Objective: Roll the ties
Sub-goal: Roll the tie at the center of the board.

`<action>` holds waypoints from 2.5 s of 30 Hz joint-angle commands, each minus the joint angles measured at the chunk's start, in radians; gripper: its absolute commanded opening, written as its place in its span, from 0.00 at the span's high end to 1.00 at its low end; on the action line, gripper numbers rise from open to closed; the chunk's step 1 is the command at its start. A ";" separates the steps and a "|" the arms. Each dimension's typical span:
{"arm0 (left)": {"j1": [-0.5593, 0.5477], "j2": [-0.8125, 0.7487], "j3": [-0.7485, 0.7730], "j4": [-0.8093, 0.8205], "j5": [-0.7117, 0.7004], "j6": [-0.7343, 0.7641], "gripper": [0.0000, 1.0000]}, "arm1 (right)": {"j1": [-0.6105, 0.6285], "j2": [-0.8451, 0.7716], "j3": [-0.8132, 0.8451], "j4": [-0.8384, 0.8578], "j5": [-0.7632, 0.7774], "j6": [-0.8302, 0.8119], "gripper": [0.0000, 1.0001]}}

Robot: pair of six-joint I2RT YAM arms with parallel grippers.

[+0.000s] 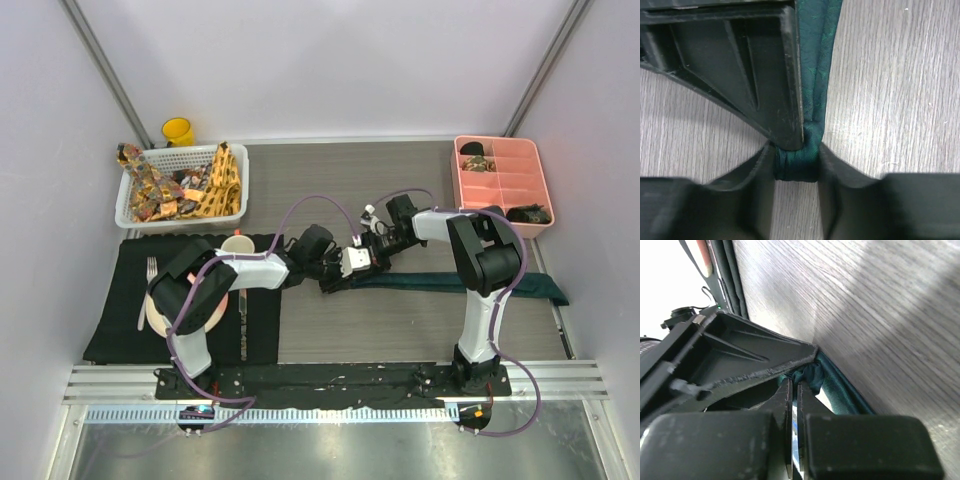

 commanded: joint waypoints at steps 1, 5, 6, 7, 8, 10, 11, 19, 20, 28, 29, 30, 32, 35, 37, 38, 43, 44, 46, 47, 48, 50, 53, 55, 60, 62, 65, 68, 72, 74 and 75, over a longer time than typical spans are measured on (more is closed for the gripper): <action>0.018 0.025 -0.022 -0.076 -0.039 -0.026 0.54 | 0.004 0.039 -0.004 -0.038 0.134 -0.102 0.99; 0.050 -0.009 -0.051 -0.007 0.028 -0.078 0.29 | -0.014 0.057 -0.017 -0.051 0.193 -0.146 0.99; 0.053 -0.024 -0.059 0.014 0.041 -0.094 0.28 | -0.019 0.062 -0.019 -0.051 0.200 -0.151 0.99; 0.056 -0.030 -0.083 0.065 0.048 -0.097 0.26 | -0.022 0.065 -0.019 -0.054 0.208 -0.160 0.99; 0.058 -0.037 -0.094 0.088 0.059 -0.098 0.25 | -0.025 0.068 -0.019 -0.057 0.217 -0.163 0.99; 0.062 -0.049 -0.131 0.166 0.081 -0.111 0.22 | -0.031 0.071 -0.025 -0.060 0.226 -0.166 0.99; 0.062 -0.050 -0.140 0.186 0.085 -0.112 0.22 | -0.033 0.071 -0.025 -0.062 0.242 -0.173 0.99; 0.062 0.021 -0.140 0.327 0.124 -0.147 0.18 | -0.043 0.077 -0.036 -0.086 0.318 -0.197 0.99; 0.061 0.031 -0.135 0.338 0.125 -0.152 0.18 | -0.045 0.077 -0.036 -0.088 0.323 -0.199 0.99; 0.048 0.101 -0.094 0.383 0.177 -0.177 0.32 | -0.045 0.074 -0.045 -0.075 0.392 -0.182 0.99; 0.047 0.106 -0.095 0.381 0.177 -0.166 0.37 | -0.043 0.077 -0.042 -0.072 0.389 -0.180 0.99; 0.048 0.108 -0.099 0.370 0.176 -0.158 0.48 | -0.045 0.075 -0.042 -0.066 0.390 -0.170 0.99; 0.045 0.094 -0.099 0.334 0.162 -0.120 0.58 | -0.043 0.077 -0.036 -0.045 0.355 -0.163 0.99; 0.045 0.059 -0.112 0.202 0.118 -0.054 0.69 | -0.036 0.080 -0.007 -0.017 0.297 -0.136 0.99; 0.047 0.017 -0.120 0.147 0.093 -0.023 0.73 | -0.027 0.089 0.039 -0.037 0.271 -0.133 0.94; 0.047 0.003 -0.120 0.090 0.078 -0.013 0.74 | -0.028 0.086 0.073 -0.051 0.242 -0.139 0.92; 0.044 -0.017 -0.097 -0.027 -0.005 0.018 0.76 | -0.030 -0.010 0.081 -0.136 0.168 -0.179 0.61; 0.044 -0.014 -0.080 -0.053 -0.013 0.018 0.75 | -0.030 -0.027 0.069 -0.144 0.130 -0.180 0.60; 0.042 -0.003 -0.068 -0.061 -0.034 0.018 0.75 | -0.030 -0.075 0.052 -0.157 0.093 -0.168 0.56; 0.041 0.002 -0.060 -0.065 -0.039 0.018 0.75 | -0.028 -0.085 0.030 -0.155 0.078 -0.142 0.56; 0.038 0.003 -0.056 -0.067 -0.042 0.021 0.74 | -0.023 -0.096 0.021 -0.151 0.053 -0.130 0.56; 0.033 0.014 -0.042 -0.079 -0.050 0.021 0.73 | -0.007 -0.106 0.006 -0.126 0.045 -0.101 0.56; 0.025 0.020 -0.034 -0.082 -0.050 0.027 0.72 | 0.001 -0.087 -0.001 -0.074 0.065 -0.045 0.56; 0.018 0.023 -0.030 -0.088 -0.053 0.030 0.71 | 0.001 -0.066 0.012 -0.052 0.079 -0.024 0.57; 0.012 0.025 -0.023 -0.116 -0.059 0.052 0.70 | 0.001 -0.018 0.038 -0.014 0.081 0.011 0.58; 0.007 0.026 -0.023 -0.124 -0.060 0.055 0.70 | 0.001 -0.012 0.042 -0.014 0.081 0.013 0.58; 0.006 0.031 -0.016 -0.134 -0.068 0.055 0.69 | 0.003 -0.012 0.039 -0.014 0.076 0.015 0.59; 0.002 0.037 -0.011 -0.139 -0.073 0.056 0.69 | 0.006 -0.004 0.039 -0.011 0.076 0.013 0.65; 0.002 0.040 -0.002 -0.144 -0.070 0.056 0.63 | 0.006 0.009 0.036 -0.035 0.100 -0.024 0.99; 0.005 0.036 0.001 -0.145 -0.060 0.043 0.53 | -0.005 0.026 0.029 -0.065 0.110 -0.044 0.99; 0.009 0.031 -0.002 -0.139 -0.057 0.034 0.50 | -0.008 0.031 0.024 -0.072 0.120 -0.059 0.99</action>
